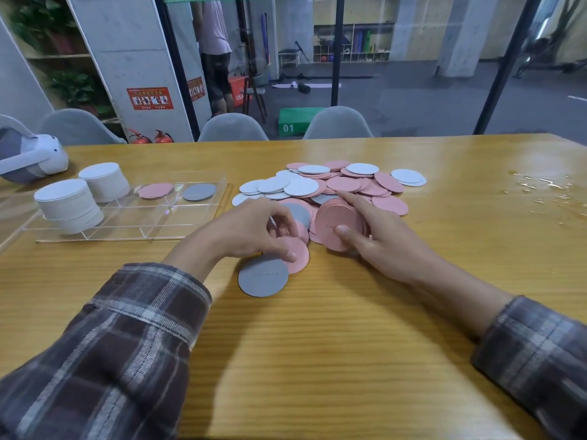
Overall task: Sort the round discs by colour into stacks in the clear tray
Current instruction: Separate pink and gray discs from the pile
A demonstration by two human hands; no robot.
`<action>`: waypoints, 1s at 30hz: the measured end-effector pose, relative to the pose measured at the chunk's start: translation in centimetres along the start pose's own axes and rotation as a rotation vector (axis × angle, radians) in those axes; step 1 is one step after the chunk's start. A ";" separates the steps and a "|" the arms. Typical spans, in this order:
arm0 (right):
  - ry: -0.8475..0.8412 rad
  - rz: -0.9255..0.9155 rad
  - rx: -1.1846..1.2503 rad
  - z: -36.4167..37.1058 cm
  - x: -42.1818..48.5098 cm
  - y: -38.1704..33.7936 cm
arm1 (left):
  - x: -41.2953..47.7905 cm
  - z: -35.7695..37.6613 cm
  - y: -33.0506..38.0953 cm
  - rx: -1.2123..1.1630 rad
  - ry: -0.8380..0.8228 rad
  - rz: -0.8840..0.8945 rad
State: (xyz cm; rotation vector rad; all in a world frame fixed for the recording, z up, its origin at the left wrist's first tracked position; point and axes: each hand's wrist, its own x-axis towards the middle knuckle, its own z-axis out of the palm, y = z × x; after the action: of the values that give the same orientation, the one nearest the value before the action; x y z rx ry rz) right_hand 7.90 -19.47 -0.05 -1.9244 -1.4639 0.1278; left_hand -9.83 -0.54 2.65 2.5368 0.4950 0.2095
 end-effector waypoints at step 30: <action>-0.061 -0.019 0.015 -0.2 0.0 0.1 | 0.7 1.3 0.6 -0.132 0.348 0.112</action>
State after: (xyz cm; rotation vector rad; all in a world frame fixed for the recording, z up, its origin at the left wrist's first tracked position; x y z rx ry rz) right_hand 8.05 -19.61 0.06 -1.9094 -1.5171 0.1897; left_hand -8.66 -1.39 1.90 2.4076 0.4529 0.7102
